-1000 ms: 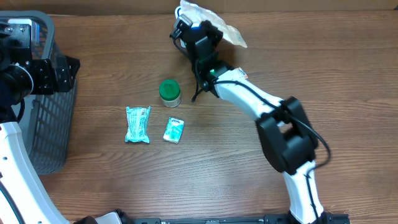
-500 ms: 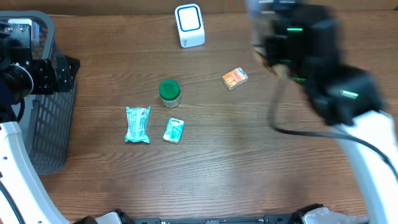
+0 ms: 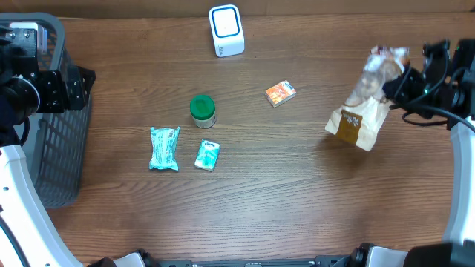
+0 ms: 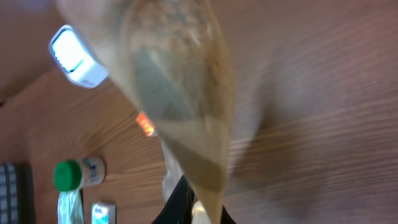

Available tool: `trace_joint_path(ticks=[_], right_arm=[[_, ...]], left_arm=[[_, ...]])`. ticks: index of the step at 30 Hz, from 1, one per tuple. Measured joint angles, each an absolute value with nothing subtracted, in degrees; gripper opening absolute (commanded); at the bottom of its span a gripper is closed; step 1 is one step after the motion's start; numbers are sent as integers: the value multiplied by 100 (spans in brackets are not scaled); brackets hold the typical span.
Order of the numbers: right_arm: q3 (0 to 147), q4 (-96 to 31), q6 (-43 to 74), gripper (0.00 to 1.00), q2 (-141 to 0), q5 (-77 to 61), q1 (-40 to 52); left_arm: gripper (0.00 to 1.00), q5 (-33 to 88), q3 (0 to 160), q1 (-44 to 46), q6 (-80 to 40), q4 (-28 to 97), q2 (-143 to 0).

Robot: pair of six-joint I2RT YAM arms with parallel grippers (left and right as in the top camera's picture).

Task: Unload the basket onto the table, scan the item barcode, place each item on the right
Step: 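Carry the Pantree bag to the right side and release it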

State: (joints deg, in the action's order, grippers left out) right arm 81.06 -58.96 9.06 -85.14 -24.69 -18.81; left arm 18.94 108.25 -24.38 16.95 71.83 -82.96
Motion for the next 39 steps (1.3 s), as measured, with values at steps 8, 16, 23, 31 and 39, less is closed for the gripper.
trace_joint_path(ticks=[8,16,23,31,39], right_arm=[[6434,-4379,954,4,-8993,-2838,-2556],[5848,-3479,1175,4,-9168,-2895,-2871],[5848,-3789,1238,77,-9168,-2541,-3028],[6366,-5319,1337,95,-9179,-2255,-3028],[8106,-6451,1332,100,-9181,-2130,-2519]], left_arm=[[100,1894,10825,-2438,1695,7185,-8296],[100,1894,10825,-2438,1695,7183,-8296],[99,1894,10825,-2438,1695,7183,-8296],[100,1894,10825,-2438,1695,7185,-8296],[100,1894,10825,-2438,1695,7183,-8296]])
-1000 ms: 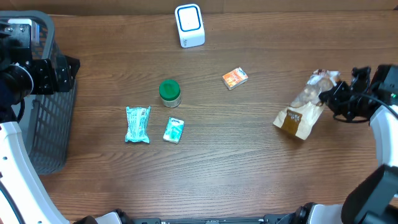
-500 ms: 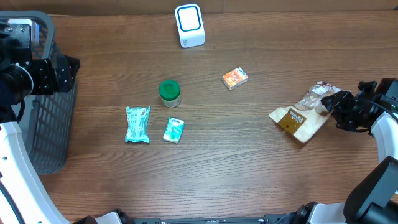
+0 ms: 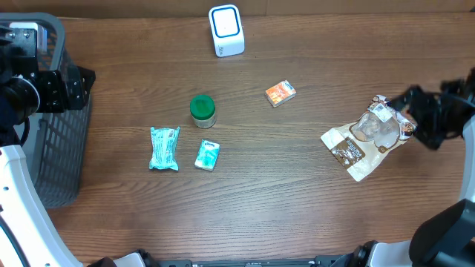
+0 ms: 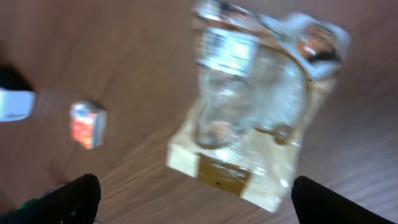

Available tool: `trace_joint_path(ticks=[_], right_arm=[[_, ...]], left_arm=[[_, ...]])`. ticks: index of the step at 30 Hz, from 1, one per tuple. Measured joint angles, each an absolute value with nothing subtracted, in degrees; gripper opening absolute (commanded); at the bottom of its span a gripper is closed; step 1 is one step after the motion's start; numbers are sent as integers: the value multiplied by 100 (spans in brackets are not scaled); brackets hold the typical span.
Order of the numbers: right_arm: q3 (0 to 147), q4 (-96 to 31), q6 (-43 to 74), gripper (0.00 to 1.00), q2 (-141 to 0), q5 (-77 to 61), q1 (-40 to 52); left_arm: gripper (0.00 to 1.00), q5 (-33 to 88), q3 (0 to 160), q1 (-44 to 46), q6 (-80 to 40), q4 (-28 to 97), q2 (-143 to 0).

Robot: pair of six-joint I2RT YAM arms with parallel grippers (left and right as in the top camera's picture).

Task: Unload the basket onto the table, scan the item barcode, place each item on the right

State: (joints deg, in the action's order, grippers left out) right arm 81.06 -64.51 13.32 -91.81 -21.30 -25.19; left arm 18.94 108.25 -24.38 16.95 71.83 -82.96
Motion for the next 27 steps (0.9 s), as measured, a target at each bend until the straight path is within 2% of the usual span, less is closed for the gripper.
trace_joint_path(ticks=[10,15,20,22,27], right_arm=[[8267,-4989,1417,99,-9421,-2611,-364],[8267,-4132,1492,98,-10025,-2156,613],[8267,-3227,1500,95,-10715,-1402,1129],[8267,-2910,1496,88,-10921,-1129,1205],[8267,-2224,1476,56,-11391,-744,1201]], left_arm=[[99,1894,10825,-2438,1695,7185,-8296],[100,1894,10825,-2438,1695,7183,-8296],[100,1894,10825,-2438,1695,7183,-8296],[100,1894,10825,-2438,1695,7183,-8296],[99,1894,10825,-2438,1695,7183,-8296]])
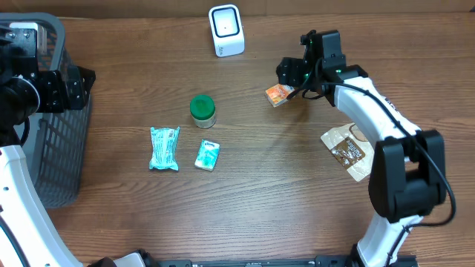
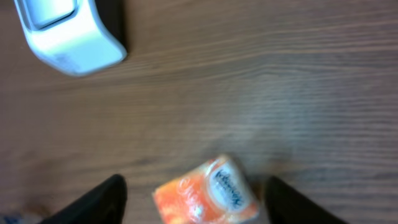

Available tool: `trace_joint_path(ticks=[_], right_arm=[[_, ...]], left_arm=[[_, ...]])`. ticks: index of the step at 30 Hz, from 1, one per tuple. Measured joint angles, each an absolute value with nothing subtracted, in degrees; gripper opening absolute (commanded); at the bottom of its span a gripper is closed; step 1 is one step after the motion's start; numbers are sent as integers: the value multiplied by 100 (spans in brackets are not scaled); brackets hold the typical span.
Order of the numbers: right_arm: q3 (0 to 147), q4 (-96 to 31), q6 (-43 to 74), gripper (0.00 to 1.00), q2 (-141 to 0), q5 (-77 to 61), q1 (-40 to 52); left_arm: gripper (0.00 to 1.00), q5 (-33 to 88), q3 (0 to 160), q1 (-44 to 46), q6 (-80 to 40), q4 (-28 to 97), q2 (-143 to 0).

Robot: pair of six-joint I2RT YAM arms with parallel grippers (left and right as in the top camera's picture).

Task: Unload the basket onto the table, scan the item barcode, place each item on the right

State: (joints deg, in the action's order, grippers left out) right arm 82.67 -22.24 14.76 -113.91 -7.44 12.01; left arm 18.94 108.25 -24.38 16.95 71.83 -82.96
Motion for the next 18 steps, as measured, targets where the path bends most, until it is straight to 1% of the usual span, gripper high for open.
trace_joint_path(ticks=[2,3,12,18], right_arm=[[8267,-2029,1492,48,-11552,-668,1194],[8270,-1935,1500,46,-11649,-648,1194],[8272,-1490,1638,46,-12304,-624,1256],[8272,-1673,1678,47,-12339,-786,1352]], left_arm=[[99,1894,10825,-2438,1695,7183,-8296],[100,1894,10825,-2438,1695,7185,-8296],[100,1894,10825,-2438,1695,7185,-8296],[99,1894,10825,-2438,1695,7183,-8296]])
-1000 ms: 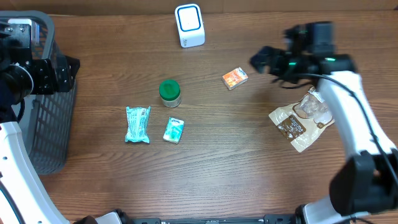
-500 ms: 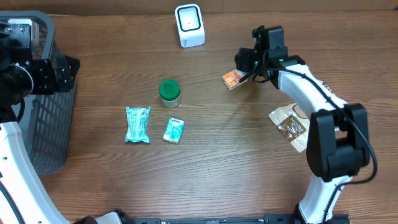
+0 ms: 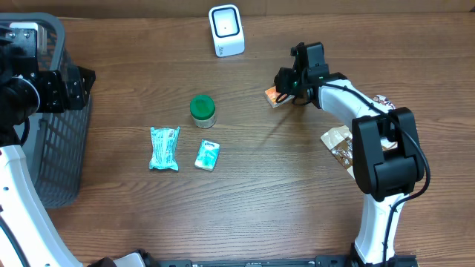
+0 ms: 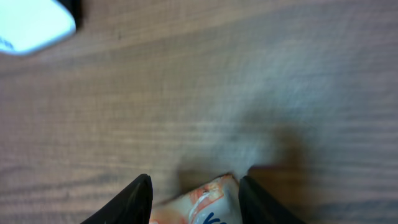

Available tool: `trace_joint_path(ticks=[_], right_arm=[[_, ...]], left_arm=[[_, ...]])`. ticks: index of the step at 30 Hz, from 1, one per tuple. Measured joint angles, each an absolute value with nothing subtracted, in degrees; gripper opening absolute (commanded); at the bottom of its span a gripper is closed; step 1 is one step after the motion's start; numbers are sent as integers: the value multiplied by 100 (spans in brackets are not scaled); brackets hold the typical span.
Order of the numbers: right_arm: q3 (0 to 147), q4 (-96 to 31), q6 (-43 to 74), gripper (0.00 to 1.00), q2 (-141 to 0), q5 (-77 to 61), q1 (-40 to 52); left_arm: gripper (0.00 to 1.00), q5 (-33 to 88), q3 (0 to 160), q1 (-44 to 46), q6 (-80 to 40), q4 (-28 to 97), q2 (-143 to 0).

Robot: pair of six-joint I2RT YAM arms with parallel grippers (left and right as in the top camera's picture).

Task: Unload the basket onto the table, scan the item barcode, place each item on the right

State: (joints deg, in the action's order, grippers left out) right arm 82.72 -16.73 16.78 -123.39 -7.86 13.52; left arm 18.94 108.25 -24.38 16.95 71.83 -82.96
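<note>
A small orange tissue packet (image 3: pixel 274 96) lies on the wooden table right of centre. My right gripper (image 3: pixel 283 91) is down over it and open. In the right wrist view its two dark fingertips (image 4: pixel 138 194) straddle the packet (image 4: pixel 202 202), which fills most of the gap between them. The white barcode scanner (image 3: pixel 226 30) stands at the back of the table, and its corner shows in the right wrist view (image 4: pixel 31 25). My left gripper (image 3: pixel 73 83) hangs by the basket at the far left, its jaws not distinguishable.
A clear snack bag with a brown label (image 3: pixel 345 145) lies right of the right arm. A green-lidded jar (image 3: pixel 202 110), a long teal packet (image 3: pixel 164 148) and a small teal packet (image 3: pixel 208 155) sit left of centre. A dark mesh basket (image 3: pixel 44 170) stands at the left edge.
My right gripper has come lower and slightly left onto the orange packet. Its fingers now stand closer together, on either side of the packet. The left arm has not moved.
My right gripper first held the clear snack bag up at the right side. Then the bag lay on the table with the gripper open beside it. Then the gripper hovered open above the orange packet, and now it straddles that packet.
</note>
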Motion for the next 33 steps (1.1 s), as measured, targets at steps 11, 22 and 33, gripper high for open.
trace_joint_path(ticks=[11,22,33], right_arm=[[8374,-3131,657,54,-12263,-1861,1542],[8361,-4342,-379,58,-11225,-2534,1645],[8219,-5266,1699,18,-10604,-1083,1774]], left_arm=[[99,1894,10825,-2438,1695,7183,-8296],[100,1894,10825,-2438,1695,7183,-8296],[100,1892,10825,-2438,1695,7183,-8296]])
